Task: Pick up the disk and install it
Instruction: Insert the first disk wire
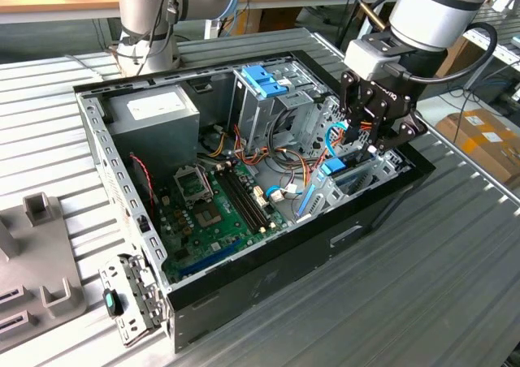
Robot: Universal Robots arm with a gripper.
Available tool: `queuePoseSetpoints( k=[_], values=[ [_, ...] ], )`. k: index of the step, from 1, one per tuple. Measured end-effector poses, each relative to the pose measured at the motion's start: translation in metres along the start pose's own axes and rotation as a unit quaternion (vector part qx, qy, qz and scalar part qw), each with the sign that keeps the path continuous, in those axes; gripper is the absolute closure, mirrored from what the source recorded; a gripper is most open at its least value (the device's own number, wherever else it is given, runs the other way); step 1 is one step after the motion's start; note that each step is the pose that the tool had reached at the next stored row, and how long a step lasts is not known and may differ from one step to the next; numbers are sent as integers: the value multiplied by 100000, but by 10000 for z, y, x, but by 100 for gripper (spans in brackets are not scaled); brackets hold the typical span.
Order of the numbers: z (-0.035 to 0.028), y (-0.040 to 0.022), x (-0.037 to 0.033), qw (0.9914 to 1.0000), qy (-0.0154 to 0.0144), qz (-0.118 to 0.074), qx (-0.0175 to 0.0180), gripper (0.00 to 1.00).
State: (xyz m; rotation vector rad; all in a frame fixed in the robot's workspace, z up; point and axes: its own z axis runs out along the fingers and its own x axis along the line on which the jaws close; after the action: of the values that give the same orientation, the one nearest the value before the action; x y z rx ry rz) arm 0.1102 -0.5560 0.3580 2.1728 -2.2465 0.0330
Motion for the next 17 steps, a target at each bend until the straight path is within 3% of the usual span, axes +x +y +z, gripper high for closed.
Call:
queuePoseSetpoints(
  k=[7, 12, 14, 17],
  values=[
    [-1, 0, 0, 100000, -5, 18, -1, 58],
    [-118, 0, 1, 100000, 21, 20, 0, 58],
    [-126, 0, -3, 100000, 26, 21, -2, 58],
    [-127, 2, -73, 100000, 24, 17, -2, 58]
  ],
)
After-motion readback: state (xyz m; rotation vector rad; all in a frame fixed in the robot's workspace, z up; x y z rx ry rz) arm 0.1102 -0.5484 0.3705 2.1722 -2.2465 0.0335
